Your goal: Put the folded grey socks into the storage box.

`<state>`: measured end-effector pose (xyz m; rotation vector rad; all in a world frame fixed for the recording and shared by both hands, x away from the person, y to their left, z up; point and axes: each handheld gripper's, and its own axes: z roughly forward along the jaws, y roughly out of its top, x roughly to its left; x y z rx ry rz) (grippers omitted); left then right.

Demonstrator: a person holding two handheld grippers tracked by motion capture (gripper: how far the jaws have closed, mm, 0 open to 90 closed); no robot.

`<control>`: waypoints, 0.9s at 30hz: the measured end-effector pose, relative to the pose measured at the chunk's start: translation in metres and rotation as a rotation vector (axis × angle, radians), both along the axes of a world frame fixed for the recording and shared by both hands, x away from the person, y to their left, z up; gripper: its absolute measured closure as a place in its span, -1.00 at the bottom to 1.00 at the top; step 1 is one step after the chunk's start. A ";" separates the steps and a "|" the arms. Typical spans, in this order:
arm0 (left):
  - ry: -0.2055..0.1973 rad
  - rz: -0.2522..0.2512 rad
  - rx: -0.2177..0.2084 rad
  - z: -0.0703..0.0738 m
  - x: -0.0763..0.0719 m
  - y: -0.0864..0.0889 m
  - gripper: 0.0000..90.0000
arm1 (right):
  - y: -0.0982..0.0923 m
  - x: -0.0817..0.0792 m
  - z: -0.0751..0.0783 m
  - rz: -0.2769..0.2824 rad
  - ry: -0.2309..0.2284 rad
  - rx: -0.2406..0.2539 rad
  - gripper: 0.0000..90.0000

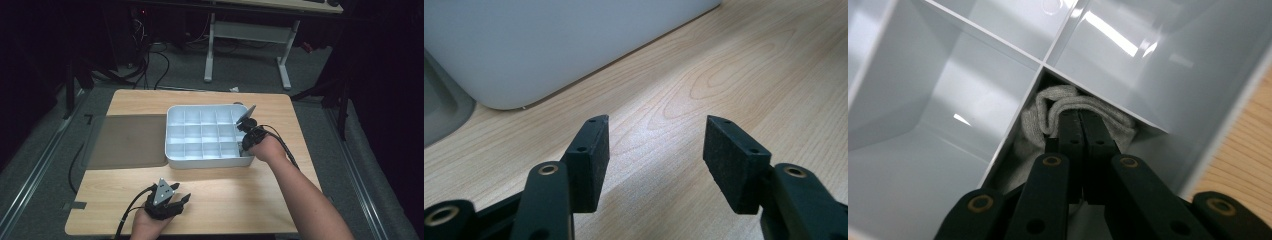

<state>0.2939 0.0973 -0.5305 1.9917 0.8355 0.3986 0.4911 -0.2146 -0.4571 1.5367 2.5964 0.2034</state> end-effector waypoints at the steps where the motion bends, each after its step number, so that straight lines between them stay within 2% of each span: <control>1: 0.000 0.000 0.000 0.000 0.000 0.000 -0.01 | 0.002 0.001 -0.003 -0.009 0.006 -0.001 1.00; 3: 0.001 0.000 0.000 0.000 0.000 0.000 -0.01 | 0.006 0.002 -0.006 -0.010 0.014 -0.021 1.00; 5: 0.001 -0.001 -0.001 0.000 0.000 0.000 -0.01 | 0.008 0.003 -0.009 0.020 0.008 -0.043 1.00; 11: 0.001 0.000 -0.005 0.000 0.000 0.000 -0.01 | 0.008 0.002 -0.010 0.014 0.004 -0.044 1.00; 14: 0.000 0.001 -0.007 0.001 0.000 0.000 -0.01 | 0.008 0.001 -0.008 -0.007 0.006 -0.039 1.00; 15: 0.000 0.000 -0.007 0.001 0.000 0.000 -0.01 | 0.007 0.001 -0.007 0.011 0.001 -0.038 1.00; 21: 0.000 0.000 -0.007 0.001 0.000 0.000 -0.01 | 0.004 -0.001 0.002 0.005 -0.008 -0.029 0.92; 22: 0.001 0.000 -0.007 0.001 0.000 0.000 -0.01 | 0.004 -0.002 0.004 -0.011 -0.003 -0.021 0.92; 23: 0.000 0.000 -0.006 0.001 0.000 0.000 -0.01 | 0.003 -0.002 0.006 0.004 -0.013 -0.018 0.91; 24: 0.002 0.000 -0.006 0.001 0.000 0.000 -0.01 | 0.003 -0.003 0.008 -0.014 -0.012 -0.015 0.91; 25: 0.002 0.000 -0.006 0.001 0.000 0.000 -0.01 | 0.001 -0.003 0.010 0.000 -0.017 -0.009 0.91; 27: 0.001 0.000 -0.006 0.001 0.000 -0.001 -0.01 | 0.000 -0.005 0.014 -0.007 -0.022 -0.001 0.90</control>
